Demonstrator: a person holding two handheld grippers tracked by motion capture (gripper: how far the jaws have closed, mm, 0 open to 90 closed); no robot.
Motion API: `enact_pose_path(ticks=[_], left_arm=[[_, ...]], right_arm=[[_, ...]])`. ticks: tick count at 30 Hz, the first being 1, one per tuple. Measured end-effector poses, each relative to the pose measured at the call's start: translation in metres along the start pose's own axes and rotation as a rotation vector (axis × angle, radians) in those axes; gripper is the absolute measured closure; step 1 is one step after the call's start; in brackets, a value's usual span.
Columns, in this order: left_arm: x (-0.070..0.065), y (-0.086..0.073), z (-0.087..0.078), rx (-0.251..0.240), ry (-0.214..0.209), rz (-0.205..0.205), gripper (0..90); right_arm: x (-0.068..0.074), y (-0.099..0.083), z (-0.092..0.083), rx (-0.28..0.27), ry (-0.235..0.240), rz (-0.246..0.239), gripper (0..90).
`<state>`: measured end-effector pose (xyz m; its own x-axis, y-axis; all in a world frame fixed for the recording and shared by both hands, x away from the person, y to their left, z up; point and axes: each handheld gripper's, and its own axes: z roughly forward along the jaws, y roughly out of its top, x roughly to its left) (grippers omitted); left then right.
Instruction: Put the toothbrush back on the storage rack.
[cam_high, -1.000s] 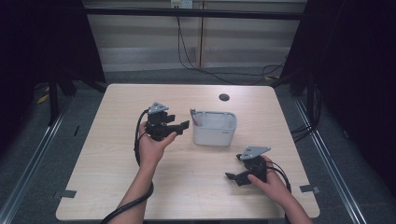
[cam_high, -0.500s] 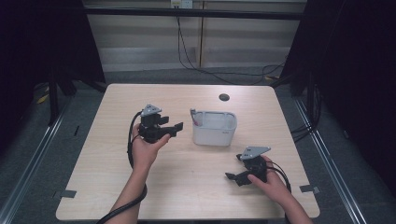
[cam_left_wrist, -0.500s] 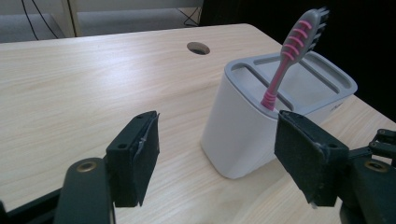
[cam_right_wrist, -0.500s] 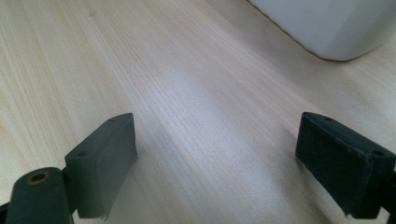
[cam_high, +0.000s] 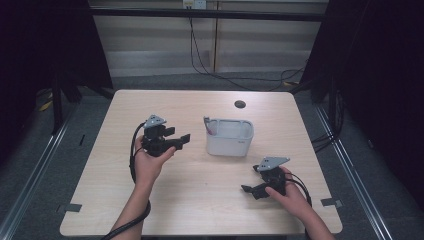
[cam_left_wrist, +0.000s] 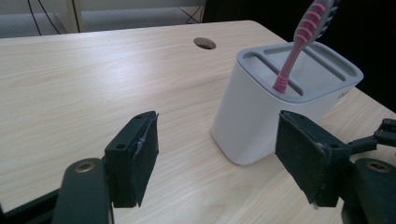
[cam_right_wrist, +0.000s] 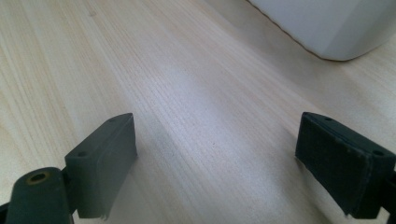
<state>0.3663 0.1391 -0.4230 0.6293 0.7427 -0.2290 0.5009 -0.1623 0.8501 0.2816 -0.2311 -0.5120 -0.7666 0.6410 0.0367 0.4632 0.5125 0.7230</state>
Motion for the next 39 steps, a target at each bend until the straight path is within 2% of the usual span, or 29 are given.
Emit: enact_pose_path(ticks=[18, 22, 28, 39], left_arm=[[0.015, -0.015, -0.013, 0.015, 0.016, 0.008, 29.7], [0.019, -0.019, -0.014, 0.013, 0.024, -0.008, 29.6], [0.024, -0.025, -0.017, 0.028, 0.032, 0.0, 29.5], [0.031, -0.035, -0.022, 0.026, 0.048, -0.019, 29.2]], right_arm=[[0.0, 0.0, 0.0, 0.0, 0.0, 0.0, 12.0], [0.0, 0.0, 0.0, 0.0, 0.0, 0.0, 12.0], [0.0, 0.0, 0.0, 0.0, 0.0, 0.0, 12.0], [0.0, 0.0, 0.0, 0.0, -0.001, -0.001, 12.0]])
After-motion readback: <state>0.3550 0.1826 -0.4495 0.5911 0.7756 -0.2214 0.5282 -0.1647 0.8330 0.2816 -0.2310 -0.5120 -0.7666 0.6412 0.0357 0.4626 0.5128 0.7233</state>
